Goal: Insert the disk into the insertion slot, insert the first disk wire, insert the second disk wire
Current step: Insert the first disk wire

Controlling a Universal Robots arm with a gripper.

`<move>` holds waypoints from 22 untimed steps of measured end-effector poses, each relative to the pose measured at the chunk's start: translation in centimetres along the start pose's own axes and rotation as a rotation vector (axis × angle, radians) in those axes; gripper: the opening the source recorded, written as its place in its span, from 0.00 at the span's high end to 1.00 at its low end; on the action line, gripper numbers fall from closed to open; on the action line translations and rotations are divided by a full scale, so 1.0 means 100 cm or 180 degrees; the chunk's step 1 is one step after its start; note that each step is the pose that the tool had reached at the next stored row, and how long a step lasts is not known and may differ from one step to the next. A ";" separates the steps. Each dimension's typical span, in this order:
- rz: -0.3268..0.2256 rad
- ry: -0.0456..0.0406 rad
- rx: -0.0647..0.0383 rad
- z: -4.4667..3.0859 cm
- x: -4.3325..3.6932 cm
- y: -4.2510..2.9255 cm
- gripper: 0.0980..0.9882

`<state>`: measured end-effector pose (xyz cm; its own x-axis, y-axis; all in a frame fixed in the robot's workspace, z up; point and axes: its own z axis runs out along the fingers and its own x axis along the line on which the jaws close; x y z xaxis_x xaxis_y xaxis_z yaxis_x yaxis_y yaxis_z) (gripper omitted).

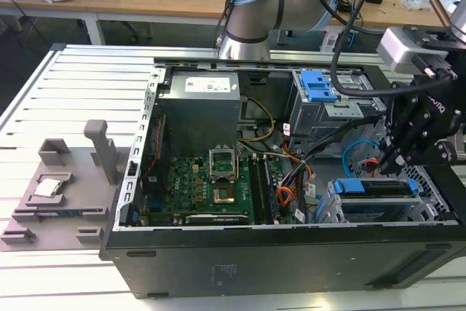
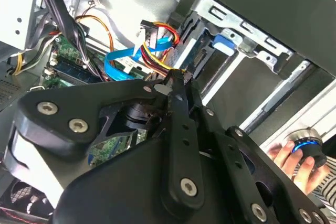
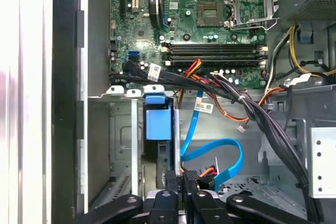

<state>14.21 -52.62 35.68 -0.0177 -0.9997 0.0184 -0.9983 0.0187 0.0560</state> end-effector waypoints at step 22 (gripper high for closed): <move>0.0000 -0.0002 0.0000 0.0067 0.0277 -0.0009 0.93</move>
<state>14.22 -55.40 35.06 -0.0177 -0.9997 0.0179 -0.9983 0.0187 0.0560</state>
